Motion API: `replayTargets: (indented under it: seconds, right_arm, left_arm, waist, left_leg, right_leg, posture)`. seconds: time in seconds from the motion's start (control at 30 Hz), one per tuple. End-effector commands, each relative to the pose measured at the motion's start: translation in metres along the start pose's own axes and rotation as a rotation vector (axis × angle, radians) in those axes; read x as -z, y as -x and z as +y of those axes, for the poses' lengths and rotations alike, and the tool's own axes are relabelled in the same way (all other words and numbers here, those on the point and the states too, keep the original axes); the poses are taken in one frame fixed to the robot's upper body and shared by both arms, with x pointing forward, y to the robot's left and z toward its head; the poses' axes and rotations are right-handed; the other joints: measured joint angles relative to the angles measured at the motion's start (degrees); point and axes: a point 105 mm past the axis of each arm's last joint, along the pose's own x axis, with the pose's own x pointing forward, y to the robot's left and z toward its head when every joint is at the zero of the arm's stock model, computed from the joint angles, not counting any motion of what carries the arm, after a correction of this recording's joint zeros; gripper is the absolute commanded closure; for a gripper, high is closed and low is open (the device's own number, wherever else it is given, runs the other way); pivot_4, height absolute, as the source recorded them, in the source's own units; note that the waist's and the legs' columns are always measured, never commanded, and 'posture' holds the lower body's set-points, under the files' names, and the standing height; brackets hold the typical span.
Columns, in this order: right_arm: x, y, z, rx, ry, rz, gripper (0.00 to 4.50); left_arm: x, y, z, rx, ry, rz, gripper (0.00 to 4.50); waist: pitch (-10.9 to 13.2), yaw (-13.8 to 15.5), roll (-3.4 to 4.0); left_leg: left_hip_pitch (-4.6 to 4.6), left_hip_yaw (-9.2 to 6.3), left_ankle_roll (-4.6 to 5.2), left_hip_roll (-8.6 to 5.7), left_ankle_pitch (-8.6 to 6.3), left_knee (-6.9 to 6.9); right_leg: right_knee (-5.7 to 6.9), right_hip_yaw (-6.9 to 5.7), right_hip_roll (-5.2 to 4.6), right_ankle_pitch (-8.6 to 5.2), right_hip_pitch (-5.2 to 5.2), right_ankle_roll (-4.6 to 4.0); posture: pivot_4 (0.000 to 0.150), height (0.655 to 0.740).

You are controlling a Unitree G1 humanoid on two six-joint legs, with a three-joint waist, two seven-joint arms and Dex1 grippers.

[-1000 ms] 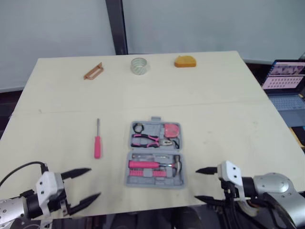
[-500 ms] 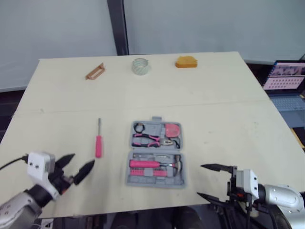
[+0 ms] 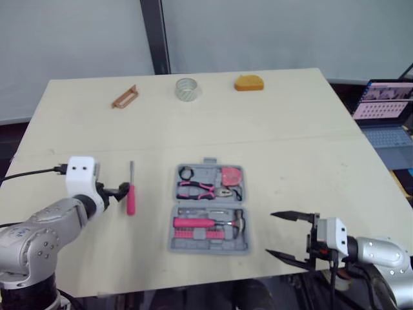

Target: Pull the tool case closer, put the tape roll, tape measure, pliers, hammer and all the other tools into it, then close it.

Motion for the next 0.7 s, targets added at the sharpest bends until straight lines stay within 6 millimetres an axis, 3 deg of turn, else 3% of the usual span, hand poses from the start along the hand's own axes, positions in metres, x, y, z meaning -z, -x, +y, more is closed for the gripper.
replayTargets:
  seconds: [0.03, 0.23, 0.7]
  right_arm:
    - [-0.01, 0.001, -0.003, 0.01, 0.033, -0.011, 0.03]
    - [-0.013, 0.001, -0.004, 0.015, 0.037, -0.004, 0.03]
    - [-0.017, 0.0, -0.005, 0.052, 0.036, 0.004, 0.03]
  left_arm:
    - [0.002, -0.007, -0.004, -0.034, -0.003, 0.013, 0.0]
    - [0.004, -0.022, -0.016, -0.033, 0.019, 0.03, 0.0]
    - [0.012, -0.049, -0.012, -0.061, 0.052, 0.084, 0.0]
  waist:
    - [0.0, 0.03, 0.0]
    - [0.0, 0.14, -0.03]
    - [0.0, 0.21, -0.03]
  left_leg:
    - [-0.01, 0.0, 0.0, 0.0, 0.0, 0.01]
    - [-0.01, 0.0, 0.0, 0.0, 0.0, 0.03]
    - [-0.01, 0.01, 0.0, 0.0, 0.0, 0.06]
  right_leg:
    - [0.01, 0.0, 0.0, 0.0, -0.01, 0.0]
    - [0.02, 0.0, 0.0, 0.0, 0.0, 0.0]
    - [0.06, 0.0, 0.0, 0.0, -0.01, 0.01]
  posture:
    - [0.15, 0.74]
    - [0.15, 0.74]
    - [0.15, 0.74]
